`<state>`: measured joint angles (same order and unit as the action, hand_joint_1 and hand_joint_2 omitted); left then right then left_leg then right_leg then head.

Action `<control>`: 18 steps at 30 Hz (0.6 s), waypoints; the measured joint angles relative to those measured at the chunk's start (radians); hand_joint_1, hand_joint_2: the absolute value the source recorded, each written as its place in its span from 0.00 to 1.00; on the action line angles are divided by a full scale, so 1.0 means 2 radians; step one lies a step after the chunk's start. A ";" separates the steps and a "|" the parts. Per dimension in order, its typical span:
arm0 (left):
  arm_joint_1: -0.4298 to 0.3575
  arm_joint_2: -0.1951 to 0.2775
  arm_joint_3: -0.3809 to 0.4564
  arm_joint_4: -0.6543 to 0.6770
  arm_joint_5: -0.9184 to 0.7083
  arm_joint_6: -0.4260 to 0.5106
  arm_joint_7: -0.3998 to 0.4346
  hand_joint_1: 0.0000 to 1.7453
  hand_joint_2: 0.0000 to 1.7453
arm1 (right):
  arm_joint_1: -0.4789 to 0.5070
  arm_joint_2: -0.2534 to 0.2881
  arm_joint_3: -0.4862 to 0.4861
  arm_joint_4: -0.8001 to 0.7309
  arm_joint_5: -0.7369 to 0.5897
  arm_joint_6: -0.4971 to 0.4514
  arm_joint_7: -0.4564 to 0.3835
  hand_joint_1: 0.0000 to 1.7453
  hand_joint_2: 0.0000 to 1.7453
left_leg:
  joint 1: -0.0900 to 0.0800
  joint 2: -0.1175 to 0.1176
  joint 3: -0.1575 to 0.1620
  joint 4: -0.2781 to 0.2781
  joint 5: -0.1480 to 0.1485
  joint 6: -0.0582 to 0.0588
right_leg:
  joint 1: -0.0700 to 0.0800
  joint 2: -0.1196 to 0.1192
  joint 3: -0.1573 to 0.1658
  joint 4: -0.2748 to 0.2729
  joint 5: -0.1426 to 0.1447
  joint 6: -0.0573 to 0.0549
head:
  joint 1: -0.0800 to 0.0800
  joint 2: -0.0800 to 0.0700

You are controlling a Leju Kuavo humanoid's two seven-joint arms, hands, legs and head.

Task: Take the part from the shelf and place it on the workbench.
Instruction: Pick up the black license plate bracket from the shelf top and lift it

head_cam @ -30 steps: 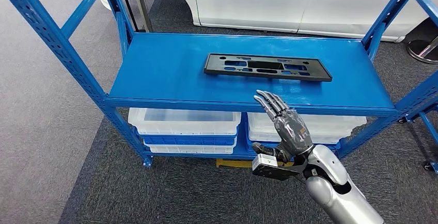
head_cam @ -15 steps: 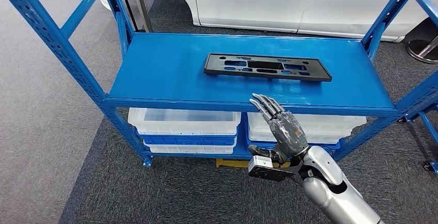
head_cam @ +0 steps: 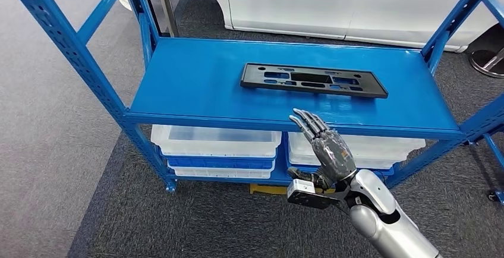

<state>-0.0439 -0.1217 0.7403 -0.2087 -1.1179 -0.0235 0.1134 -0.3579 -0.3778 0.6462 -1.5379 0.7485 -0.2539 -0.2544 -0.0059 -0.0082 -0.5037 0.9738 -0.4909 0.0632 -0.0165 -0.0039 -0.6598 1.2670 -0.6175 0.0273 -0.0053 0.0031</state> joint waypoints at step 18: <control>0.002 0.003 0.002 0.000 -0.007 -0.003 -0.002 0.00 0.00 | 0.003 -0.002 -0.001 -0.001 -0.003 -0.008 0.004 0.00 0.00 | 0.008 0.001 -0.087 0.144 -0.036 -0.038 | -0.004 -0.001 0.071 -0.122 0.046 -0.020 | -0.003 0.000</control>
<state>-0.0403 -0.1160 0.7435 -0.2087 -1.1322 -0.0303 0.1096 -0.3513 -0.3816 0.6442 -1.5401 0.7427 -0.2695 -0.2463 0.0110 -0.0063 -0.6768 1.2626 -0.5623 -0.0123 -0.0249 -0.0067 -0.5180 1.0239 -0.5247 -0.0136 -0.0119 0.0030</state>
